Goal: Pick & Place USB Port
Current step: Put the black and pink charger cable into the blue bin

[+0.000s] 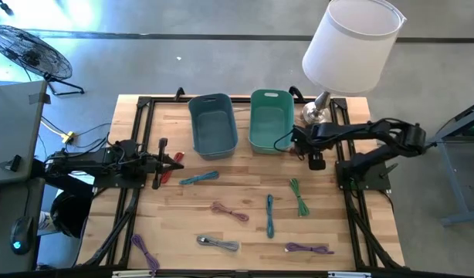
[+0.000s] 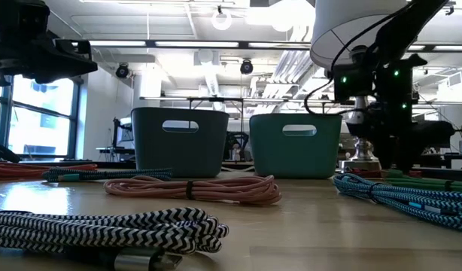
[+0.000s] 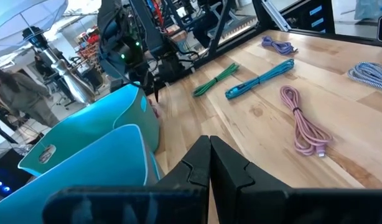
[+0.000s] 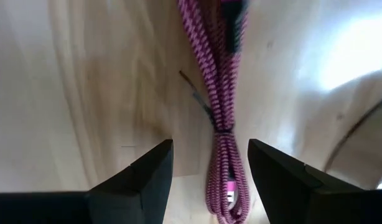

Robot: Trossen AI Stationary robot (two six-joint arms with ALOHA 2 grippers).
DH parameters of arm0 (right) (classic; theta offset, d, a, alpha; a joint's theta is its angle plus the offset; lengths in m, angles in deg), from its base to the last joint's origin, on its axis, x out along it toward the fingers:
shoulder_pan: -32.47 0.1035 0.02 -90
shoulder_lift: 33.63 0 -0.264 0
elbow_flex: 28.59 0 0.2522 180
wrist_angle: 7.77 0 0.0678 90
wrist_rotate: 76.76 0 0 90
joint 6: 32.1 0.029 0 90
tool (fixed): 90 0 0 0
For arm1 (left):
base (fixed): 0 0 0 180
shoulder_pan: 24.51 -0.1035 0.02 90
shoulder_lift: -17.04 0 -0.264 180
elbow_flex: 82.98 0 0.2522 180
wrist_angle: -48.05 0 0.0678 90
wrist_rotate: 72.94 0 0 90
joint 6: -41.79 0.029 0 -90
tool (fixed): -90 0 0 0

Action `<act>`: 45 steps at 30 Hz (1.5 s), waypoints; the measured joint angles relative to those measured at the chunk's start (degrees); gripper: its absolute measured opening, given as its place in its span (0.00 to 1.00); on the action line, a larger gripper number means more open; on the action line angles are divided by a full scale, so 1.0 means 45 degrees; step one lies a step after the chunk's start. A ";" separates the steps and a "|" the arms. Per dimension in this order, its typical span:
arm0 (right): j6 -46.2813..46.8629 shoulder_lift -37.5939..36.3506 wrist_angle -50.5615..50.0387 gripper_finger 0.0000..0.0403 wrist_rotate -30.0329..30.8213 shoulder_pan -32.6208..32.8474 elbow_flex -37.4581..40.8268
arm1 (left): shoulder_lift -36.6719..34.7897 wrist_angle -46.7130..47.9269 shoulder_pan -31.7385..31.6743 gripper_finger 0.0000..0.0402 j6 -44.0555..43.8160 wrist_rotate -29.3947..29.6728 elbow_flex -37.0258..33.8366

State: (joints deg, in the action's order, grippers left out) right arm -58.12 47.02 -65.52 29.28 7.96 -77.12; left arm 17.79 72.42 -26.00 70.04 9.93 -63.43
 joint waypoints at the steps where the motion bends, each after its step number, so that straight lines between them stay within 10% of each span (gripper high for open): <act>1: 0.0008 0.0277 0.0061 0.49 0.0006 -0.0021 -0.0062 | 0.0002 0.0000 -0.0001 0.00 -0.0005 -0.0001 0.0000; 11: 0.0131 0.1590 -0.0815 0.05 -0.0113 0.0538 -0.0651 | 0.0000 0.0005 -0.0001 0.00 -0.0009 -0.0336 0.0000; 30: 0.3479 0.1406 -0.3885 0.03 0.0508 0.4103 -0.1552 | 0.0004 -0.0029 -0.0001 0.00 -0.0023 -0.0293 0.0024; 45: 0.6280 0.1382 -0.7511 0.03 0.0938 0.8793 -0.7294 | 0.0005 -0.2813 -0.0001 0.00 -0.0344 0.0033 0.0024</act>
State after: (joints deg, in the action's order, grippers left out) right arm -29.85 53.24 -99.32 33.50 47.53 -109.94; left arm 17.82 59.76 -26.01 68.49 10.08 -63.33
